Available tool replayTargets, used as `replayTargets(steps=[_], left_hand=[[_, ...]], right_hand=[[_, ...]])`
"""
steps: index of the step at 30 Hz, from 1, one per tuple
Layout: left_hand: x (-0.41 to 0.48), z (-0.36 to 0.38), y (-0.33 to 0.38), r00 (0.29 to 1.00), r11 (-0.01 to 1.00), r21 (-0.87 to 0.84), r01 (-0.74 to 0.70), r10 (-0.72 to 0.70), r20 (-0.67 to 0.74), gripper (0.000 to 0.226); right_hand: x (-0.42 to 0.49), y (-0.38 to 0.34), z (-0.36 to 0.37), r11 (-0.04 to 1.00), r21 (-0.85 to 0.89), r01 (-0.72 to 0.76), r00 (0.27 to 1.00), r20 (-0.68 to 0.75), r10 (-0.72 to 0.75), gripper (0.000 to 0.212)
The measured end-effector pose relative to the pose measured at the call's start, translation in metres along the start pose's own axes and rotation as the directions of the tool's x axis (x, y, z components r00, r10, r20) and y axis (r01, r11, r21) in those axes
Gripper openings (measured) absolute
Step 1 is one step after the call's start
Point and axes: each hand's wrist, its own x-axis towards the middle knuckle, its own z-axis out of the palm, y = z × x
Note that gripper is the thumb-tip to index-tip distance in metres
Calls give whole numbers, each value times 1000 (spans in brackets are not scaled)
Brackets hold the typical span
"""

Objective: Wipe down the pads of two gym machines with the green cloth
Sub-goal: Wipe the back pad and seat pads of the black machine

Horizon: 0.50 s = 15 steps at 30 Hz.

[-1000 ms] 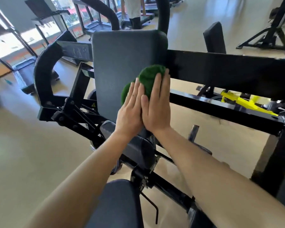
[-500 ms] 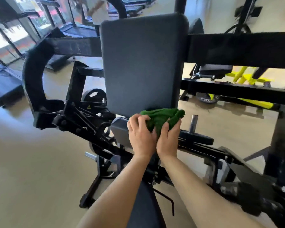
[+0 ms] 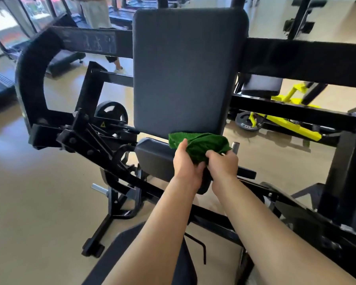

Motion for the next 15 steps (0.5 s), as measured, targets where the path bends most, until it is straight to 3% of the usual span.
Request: replayTargets(steps=[3,5,8,11,13,15], left_hand=[[4,2,4,978,967,232,-104,142,-154,12],[10,1,10,964,926,350,-137,206,-166,13],[19,-2,19,974,939,325,-115,171,-151,9],[26,-6,21,942,929,321,-184,259,-211,12],[30,-12,18,917,896,377,-234,332,-220,13],[32,-21,14,886,767,584,-266,433,-165,5]], right_hand=[[-3,3,12,999,40,-22,1000,16,21,53],[-6,3,16,992,109,-62,997,47,57,51],[-10,1,16,963,243,-119,988,124,91,43],[-12,-3,10,933,299,-200,969,204,142,44],[-14,-12,-1,952,203,-230,964,182,194,24],[-10,-19,-11,959,111,-260,959,149,242,6]])
